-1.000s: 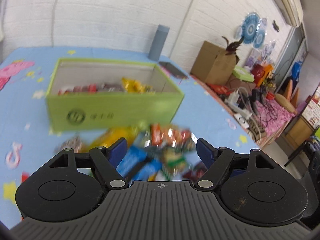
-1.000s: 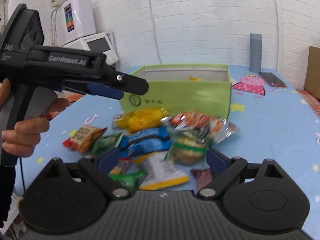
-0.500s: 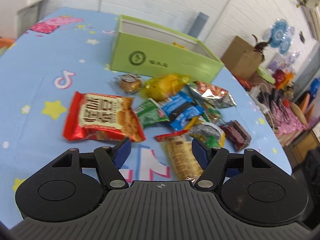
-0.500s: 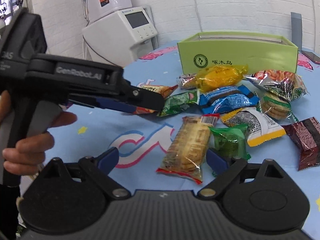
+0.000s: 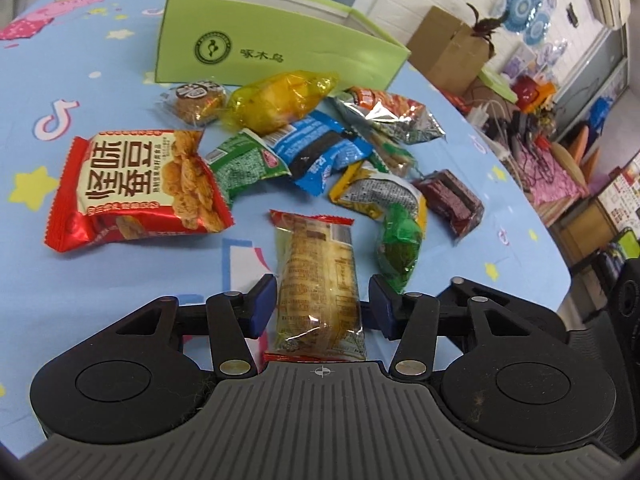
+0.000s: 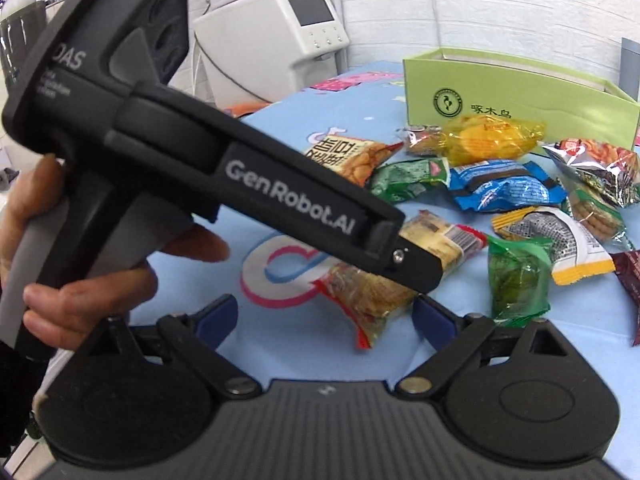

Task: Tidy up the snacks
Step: 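Move the left tool back over the remaining snacks on the table, then grasp the dark red chocolate bar with the left tool, then drop the chocolate bar into the green box with the left tool, then move the left tool over the clear cracker packet with red ends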

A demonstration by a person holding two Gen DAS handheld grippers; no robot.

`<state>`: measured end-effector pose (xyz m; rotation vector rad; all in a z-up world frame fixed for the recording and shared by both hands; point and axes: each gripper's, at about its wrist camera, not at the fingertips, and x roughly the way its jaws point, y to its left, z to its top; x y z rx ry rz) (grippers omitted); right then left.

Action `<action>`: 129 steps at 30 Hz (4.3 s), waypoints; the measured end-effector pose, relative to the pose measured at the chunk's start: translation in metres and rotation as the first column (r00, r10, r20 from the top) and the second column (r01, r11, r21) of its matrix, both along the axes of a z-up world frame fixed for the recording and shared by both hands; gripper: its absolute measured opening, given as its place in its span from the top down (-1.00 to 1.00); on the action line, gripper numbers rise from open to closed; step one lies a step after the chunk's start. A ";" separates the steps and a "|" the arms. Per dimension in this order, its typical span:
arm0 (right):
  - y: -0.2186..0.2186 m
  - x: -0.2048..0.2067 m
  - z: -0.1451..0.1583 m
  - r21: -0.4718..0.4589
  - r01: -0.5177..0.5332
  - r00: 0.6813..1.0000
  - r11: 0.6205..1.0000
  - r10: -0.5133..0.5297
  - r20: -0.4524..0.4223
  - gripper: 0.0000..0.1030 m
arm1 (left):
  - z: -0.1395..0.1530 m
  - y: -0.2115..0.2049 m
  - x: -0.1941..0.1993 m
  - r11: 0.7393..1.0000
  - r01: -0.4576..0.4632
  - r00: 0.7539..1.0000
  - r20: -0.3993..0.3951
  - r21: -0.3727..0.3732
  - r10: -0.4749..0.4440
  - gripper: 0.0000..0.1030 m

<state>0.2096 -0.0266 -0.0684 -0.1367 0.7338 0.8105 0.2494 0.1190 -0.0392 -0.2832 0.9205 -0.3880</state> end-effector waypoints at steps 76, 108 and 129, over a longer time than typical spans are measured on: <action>-0.074 0.166 0.098 -0.034 0.243 0.929 0.970 -0.222 0.296 -0.20 | 0.116 -0.074 0.170 0.997 0.031 0.975 0.216 0.064 -0.044 0.69; -0.081 0.040 0.054 -0.002 0.202 0.959 0.979 -0.198 0.202 -0.81 | 0.076 -0.016 0.017 0.982 -0.149 0.956 0.272 0.119 0.113 -0.17; -0.052 -0.001 -0.001 -0.004 0.165 0.986 0.986 -0.165 0.006 -0.81 | 0.001 0.000 -0.020 0.994 -0.096 0.993 0.066 0.042 0.093 -0.06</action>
